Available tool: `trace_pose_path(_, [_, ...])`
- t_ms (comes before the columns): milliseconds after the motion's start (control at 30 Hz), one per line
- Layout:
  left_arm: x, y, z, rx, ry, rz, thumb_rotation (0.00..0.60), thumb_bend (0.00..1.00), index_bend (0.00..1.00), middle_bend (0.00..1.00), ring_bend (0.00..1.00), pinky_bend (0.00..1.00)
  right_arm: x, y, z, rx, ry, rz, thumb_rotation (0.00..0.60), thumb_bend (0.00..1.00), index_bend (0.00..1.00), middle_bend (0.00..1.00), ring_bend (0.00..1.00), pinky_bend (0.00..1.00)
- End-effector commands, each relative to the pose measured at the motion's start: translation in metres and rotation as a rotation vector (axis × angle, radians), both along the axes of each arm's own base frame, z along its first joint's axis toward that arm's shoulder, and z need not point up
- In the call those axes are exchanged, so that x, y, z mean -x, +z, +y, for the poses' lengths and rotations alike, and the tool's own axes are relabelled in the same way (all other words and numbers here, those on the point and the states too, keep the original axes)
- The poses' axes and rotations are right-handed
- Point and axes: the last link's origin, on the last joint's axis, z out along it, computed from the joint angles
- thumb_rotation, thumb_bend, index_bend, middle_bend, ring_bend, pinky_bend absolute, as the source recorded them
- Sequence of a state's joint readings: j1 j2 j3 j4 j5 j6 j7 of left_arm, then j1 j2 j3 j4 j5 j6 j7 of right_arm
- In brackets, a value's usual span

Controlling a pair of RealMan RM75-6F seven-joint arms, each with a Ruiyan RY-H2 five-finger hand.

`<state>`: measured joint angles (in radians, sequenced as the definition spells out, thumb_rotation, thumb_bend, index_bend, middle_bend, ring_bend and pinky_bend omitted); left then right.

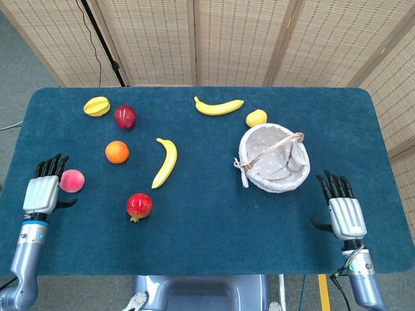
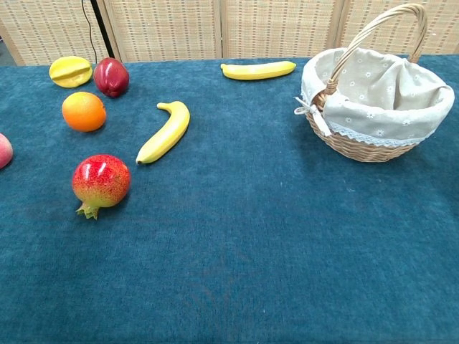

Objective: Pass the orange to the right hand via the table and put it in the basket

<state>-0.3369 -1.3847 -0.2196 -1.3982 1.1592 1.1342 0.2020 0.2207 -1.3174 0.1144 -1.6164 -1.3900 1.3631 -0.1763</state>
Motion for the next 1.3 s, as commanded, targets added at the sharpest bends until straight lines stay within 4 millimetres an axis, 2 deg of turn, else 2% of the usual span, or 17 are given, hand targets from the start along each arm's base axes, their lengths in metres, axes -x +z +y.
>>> trace_pose_path(33, [-0.008,-0.014,0.035,0.008,-0.009,-0.055,0.6,0.1,0.0,0.0,0.0,0.0,0.0,0.001,0.0,0.0,-0.001,-0.002,0.6,0.03,0.0,0.0,0.0,0.0])
trace_pose_path(300, [-0.023,-0.042,0.077,0.043,-0.038,-0.061,0.6,0.1,0.0,0.0,0.0,0.0,-0.001,0.003,0.002,0.007,0.003,-0.009,0.6,0.03,0.0,0.0,0.0,0.0])
trace_pose_path(633, [-0.045,-0.088,0.107,0.105,-0.081,-0.068,0.6,0.1,0.0,0.0,0.0,0.0,0.0,0.006,0.003,0.01,0.003,-0.019,0.6,0.03,0.0,0.0,0.0,0.0])
trace_pose_path(933, [-0.059,-0.102,0.13,0.121,-0.091,-0.074,0.6,0.1,0.02,0.0,0.0,0.02,0.001,0.007,0.004,0.01,0.003,-0.021,0.6,0.03,0.0,0.0,0.0,0.0])
trace_pose_path(967, [-0.061,-0.102,0.132,0.115,-0.096,-0.074,0.6,0.11,0.04,0.0,0.0,0.04,0.001,0.007,0.004,0.01,0.001,-0.021,0.6,0.03,0.0,0.0,0.0,0.0])
trace_pose_path(1033, [-0.065,-0.103,0.133,0.094,-0.114,-0.077,0.6,0.12,0.18,0.06,0.06,0.13,0.002,0.007,0.003,0.009,-0.002,-0.021,0.6,0.03,0.0,0.0,0.0,0.0])
trace_pose_path(1167, [-0.068,-0.105,0.127,-0.002,-0.161,-0.067,0.6,0.22,0.52,0.39,0.33,0.38,0.003,0.007,0.003,0.009,-0.009,-0.021,0.6,0.03,0.0,0.0,0.0,0.0])
trace_pose_path(1233, [-0.06,-0.108,0.117,-0.046,-0.154,-0.092,0.6,0.26,0.62,0.49,0.4,0.46,0.005,0.007,0.002,0.013,-0.018,-0.023,0.6,0.03,0.0,0.0,0.0,0.0])
trace_pose_path(1300, [-0.055,-0.108,0.113,-0.057,-0.149,-0.095,0.6,0.29,0.66,0.53,0.43,0.51,0.006,0.008,0.002,0.015,-0.022,-0.024,0.6,0.03,0.0,0.0,0.0,0.0])
